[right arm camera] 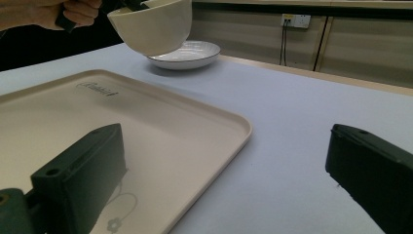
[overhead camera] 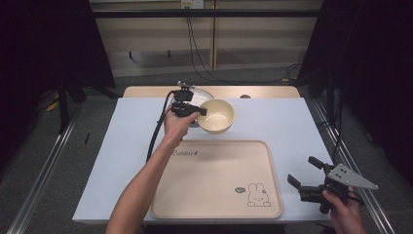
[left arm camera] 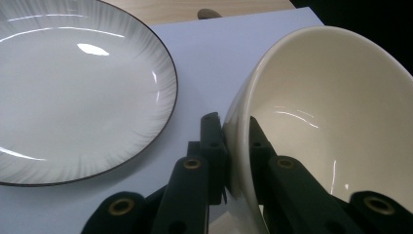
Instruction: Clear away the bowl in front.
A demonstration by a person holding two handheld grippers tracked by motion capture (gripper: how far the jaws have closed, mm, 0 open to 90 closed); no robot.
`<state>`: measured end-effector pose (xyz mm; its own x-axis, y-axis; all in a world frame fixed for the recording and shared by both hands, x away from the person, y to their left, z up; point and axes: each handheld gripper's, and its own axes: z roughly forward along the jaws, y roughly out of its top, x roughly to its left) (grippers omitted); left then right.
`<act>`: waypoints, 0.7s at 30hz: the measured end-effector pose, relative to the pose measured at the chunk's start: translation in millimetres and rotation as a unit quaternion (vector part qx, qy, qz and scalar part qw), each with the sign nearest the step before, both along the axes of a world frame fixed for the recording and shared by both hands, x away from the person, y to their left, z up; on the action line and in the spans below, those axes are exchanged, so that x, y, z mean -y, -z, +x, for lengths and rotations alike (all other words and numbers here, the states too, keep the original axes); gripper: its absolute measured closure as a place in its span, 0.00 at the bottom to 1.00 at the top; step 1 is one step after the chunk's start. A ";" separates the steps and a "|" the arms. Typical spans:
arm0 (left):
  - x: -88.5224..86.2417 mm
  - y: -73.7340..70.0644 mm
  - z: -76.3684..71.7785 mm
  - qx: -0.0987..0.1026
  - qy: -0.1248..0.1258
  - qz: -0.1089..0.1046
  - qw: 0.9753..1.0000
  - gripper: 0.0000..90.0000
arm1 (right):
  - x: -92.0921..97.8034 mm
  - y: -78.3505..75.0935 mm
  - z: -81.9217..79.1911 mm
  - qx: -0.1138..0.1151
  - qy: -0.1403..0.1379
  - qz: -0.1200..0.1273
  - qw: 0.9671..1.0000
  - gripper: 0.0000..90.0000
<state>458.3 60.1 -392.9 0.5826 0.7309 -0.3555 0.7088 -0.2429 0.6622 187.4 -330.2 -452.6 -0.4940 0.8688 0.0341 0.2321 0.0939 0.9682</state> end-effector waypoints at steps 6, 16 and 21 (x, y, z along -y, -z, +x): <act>13.4 2.4 -3.7 0.001 0.013 0.000 1.000 0.93 | -0.3 -0.3 -0.1 -0.002 0.001 0.001 1.000 0.01; 40.6 9.0 -9.5 -0.009 0.034 -0.005 0.999 0.93 | -0.5 -0.5 -0.1 -0.001 0.002 0.002 1.000 0.01; 57.3 15.1 -15.8 -0.013 0.050 0.001 0.999 0.93 | 0.4 -0.7 -0.2 0.001 -0.001 -0.001 1.000 0.01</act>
